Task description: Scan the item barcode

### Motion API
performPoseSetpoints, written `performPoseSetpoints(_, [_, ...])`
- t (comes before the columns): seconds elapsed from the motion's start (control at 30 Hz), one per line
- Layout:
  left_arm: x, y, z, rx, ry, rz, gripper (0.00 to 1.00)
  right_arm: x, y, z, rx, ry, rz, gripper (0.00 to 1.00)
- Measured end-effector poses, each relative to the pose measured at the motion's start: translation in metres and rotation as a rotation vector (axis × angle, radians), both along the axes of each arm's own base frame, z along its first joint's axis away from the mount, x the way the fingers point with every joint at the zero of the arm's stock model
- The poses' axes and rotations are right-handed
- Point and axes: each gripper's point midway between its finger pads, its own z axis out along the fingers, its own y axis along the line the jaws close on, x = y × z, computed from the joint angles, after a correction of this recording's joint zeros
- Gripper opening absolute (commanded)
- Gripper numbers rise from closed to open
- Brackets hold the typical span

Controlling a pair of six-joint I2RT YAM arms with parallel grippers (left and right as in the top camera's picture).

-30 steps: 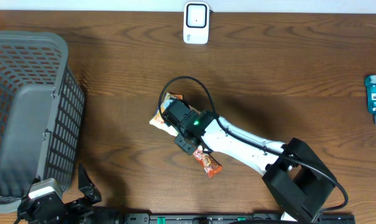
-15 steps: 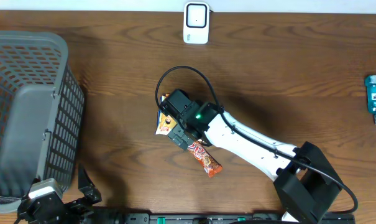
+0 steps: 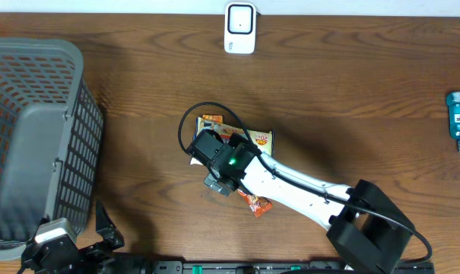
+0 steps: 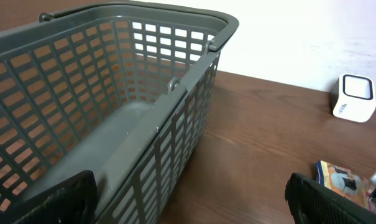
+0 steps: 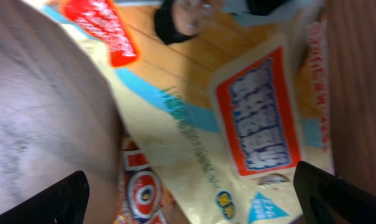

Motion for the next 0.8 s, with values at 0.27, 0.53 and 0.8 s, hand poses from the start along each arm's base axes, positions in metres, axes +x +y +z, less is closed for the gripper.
performPoseSetpoints(0.27, [0.000, 0.000, 0.000, 0.000, 0.000, 0.000, 0.98, 0.018, -0.013, 0.002, -0.029, -0.023, 0.027, 0.99])
performPoseSetpoints(0.53, [0.000, 0.000, 0.000, 0.000, 0.000, 0.000, 0.98, 0.023, -0.001, 0.002, 0.023, -0.013, 0.089, 0.99])
performPoseSetpoints(0.8, [0.000, 0.000, 0.000, 0.000, 0.000, 0.000, 0.98, 0.043, -0.016, -0.039, 0.031, 0.082, 0.041, 0.95])
